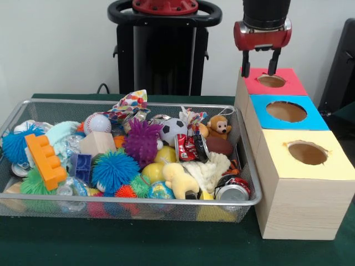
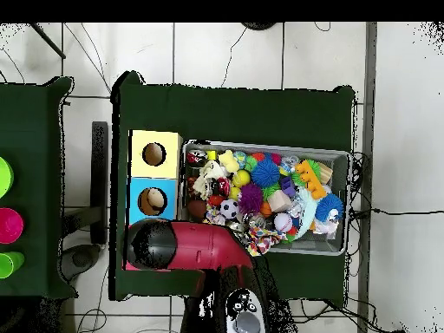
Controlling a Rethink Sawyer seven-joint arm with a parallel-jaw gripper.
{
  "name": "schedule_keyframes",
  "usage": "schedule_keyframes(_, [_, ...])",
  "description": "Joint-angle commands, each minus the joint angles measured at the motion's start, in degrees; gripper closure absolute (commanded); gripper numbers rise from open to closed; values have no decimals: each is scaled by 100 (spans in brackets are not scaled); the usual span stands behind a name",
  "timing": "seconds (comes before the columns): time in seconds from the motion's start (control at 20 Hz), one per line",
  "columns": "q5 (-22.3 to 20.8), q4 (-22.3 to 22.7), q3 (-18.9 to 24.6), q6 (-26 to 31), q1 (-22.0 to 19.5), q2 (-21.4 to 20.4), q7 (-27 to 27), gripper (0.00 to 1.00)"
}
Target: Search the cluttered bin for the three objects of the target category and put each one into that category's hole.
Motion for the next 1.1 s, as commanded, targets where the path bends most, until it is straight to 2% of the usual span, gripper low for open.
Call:
schedule_keyframes(0.05, [235,865,193,60,-411,-963,497,0])
schedule_keyframes(0.1, [232,780,189,168,-431,-959,492,0])
schedule_keyframes(0.15, [337,1153,70,480,-429,-1613,350,0])
schedule_keyframes(0.2, [334,1091,71,593,-445,-1640,354,0])
schedule_keyframes(0.25, [396,1452,-58,755,-390,-2147,280,0])
schedule_keyframes(0.3, [362,1393,-68,842,-393,-2159,283,0])
schedule_keyframes(0.35, [379,1660,-156,908,-340,-2472,237,0])
schedule_keyframes(0.4, [369,1634,-123,898,-382,-2429,211,0])
schedule_keyframes(0.45, [384,1900,-225,947,-364,-2736,97,0])
schedule_keyframes(0.5, [385,1907,-189,884,-421,-2679,56,0])
schedule_keyframes(0.55, [406,2126,-272,879,-424,-2888,-38,0])
schedule_keyframes(0.65, [450,2367,-283,675,-496,-2978,-173,0])
schedule_keyframes(1.1, [492,3122,-35,-370,-926,-2853,-455,0])
